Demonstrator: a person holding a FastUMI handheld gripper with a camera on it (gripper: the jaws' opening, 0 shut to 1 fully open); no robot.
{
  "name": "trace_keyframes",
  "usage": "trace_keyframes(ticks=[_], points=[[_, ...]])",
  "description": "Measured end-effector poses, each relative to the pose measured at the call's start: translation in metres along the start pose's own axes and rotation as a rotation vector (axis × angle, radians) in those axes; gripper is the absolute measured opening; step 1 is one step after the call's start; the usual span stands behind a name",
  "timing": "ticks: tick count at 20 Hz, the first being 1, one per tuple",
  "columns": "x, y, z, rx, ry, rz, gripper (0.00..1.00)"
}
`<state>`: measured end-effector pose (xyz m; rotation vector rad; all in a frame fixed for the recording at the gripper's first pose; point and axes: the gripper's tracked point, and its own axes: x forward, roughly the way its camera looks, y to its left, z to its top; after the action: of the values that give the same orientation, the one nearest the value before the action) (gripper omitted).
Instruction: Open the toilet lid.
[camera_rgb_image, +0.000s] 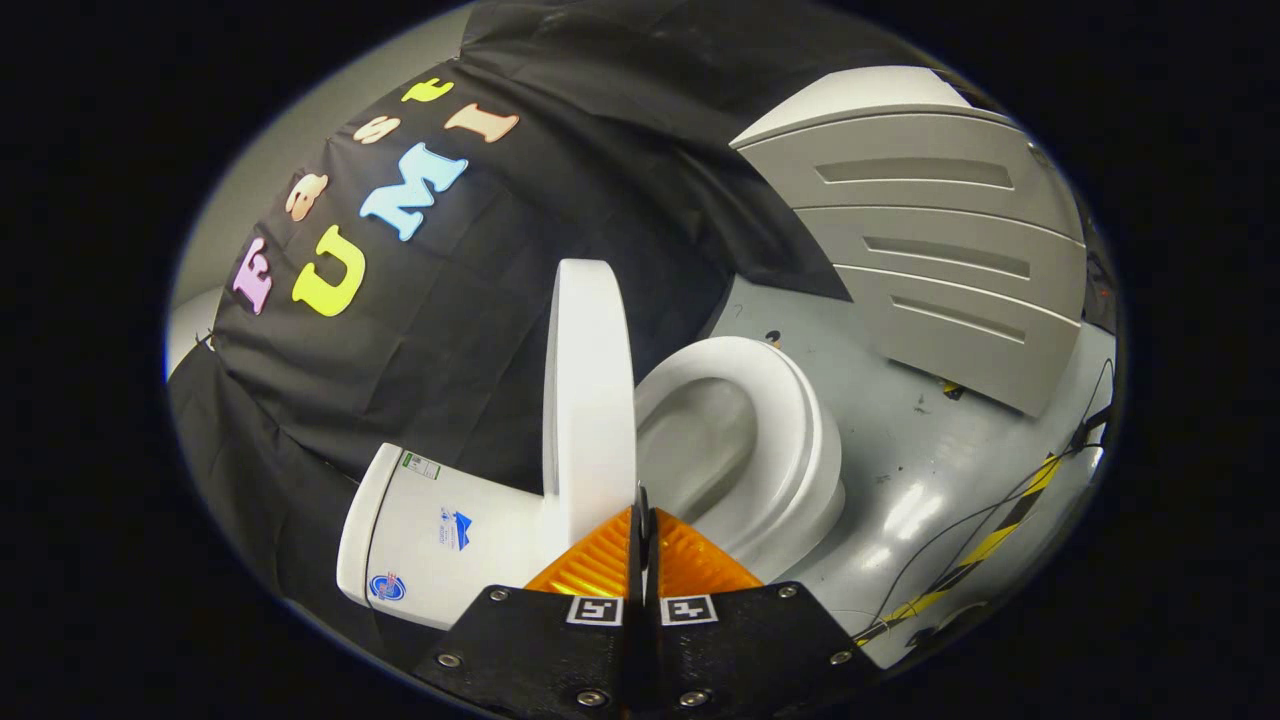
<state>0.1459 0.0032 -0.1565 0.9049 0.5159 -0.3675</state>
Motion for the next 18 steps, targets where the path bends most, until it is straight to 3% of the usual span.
trace_keyframes(ticks=[18], points=[[-0.016, 0.041, 0.004, -0.265, -0.010, -0.018, 0.00]])
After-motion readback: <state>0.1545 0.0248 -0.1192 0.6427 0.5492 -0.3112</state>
